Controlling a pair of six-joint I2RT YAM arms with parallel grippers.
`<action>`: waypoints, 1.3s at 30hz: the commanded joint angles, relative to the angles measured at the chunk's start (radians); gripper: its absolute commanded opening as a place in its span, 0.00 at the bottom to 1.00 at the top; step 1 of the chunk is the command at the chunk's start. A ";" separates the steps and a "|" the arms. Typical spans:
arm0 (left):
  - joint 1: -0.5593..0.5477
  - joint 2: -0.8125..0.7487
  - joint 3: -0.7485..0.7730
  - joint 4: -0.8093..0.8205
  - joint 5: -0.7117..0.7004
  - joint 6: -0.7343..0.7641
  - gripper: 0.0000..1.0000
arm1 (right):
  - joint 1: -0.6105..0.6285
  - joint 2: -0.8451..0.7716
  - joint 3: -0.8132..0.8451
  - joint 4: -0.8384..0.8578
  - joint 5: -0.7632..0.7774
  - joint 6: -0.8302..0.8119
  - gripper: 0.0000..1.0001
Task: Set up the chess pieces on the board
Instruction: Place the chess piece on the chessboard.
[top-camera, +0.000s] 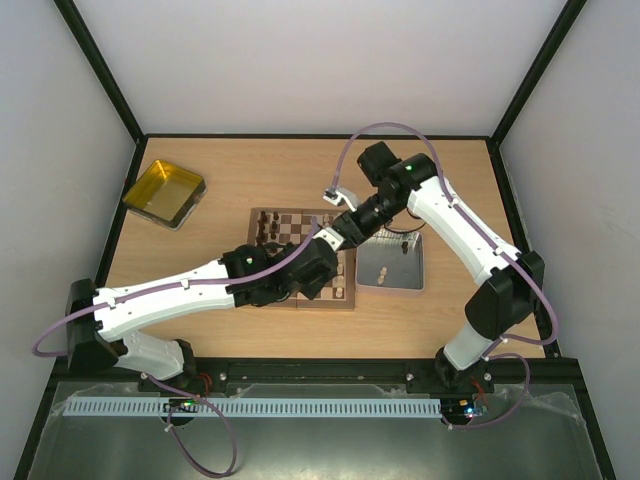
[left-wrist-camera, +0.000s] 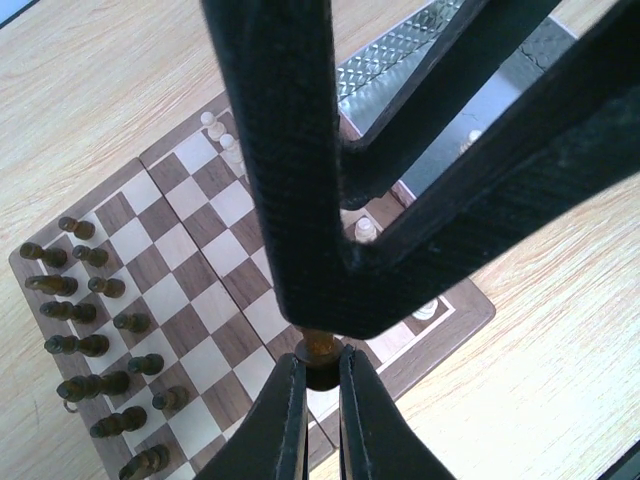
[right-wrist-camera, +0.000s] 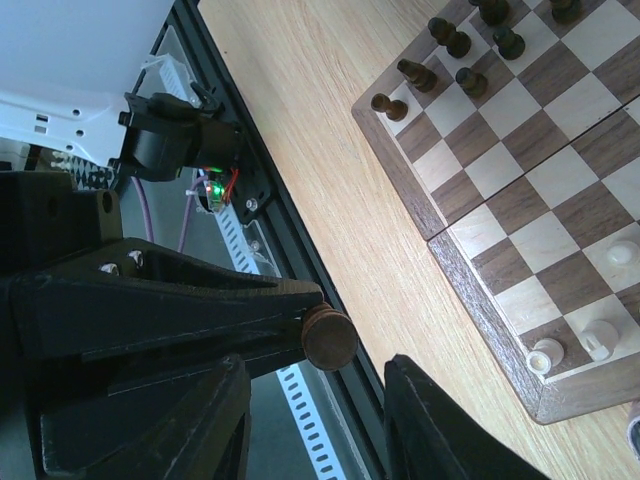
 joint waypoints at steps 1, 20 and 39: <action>-0.008 0.001 0.039 0.014 0.002 0.018 0.02 | -0.005 0.018 -0.009 -0.031 -0.015 -0.010 0.37; -0.021 0.012 0.069 0.005 0.008 0.012 0.02 | -0.005 0.040 0.001 -0.030 -0.014 -0.018 0.17; -0.021 0.004 0.047 0.014 -0.033 -0.014 0.16 | -0.007 0.025 -0.005 -0.027 0.014 -0.017 0.02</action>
